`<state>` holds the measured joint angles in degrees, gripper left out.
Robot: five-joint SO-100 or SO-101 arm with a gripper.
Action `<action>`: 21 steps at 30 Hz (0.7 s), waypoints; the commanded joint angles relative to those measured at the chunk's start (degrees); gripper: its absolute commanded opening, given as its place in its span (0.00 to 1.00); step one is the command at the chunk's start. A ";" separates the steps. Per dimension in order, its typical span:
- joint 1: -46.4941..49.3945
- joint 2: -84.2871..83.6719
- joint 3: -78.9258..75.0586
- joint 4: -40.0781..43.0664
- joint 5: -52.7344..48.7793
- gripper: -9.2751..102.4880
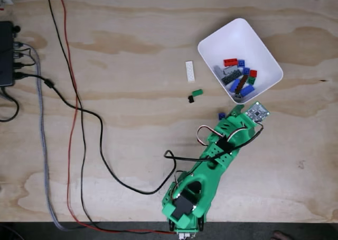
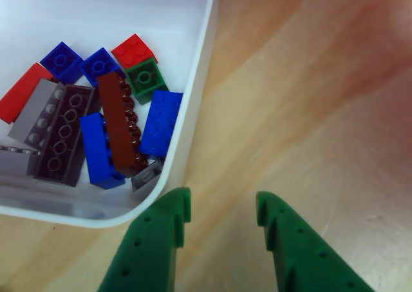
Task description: Put all lego bricks in the bin.
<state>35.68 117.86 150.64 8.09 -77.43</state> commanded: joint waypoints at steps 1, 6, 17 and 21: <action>0.44 -6.94 -8.53 -5.71 0.53 0.18; 0.88 -16.88 -22.32 -1.32 3.87 0.19; -1.85 30.41 20.92 8.53 -4.92 0.23; -3.69 31.55 23.73 7.65 -5.45 0.24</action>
<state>33.66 140.71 172.79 15.47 -81.91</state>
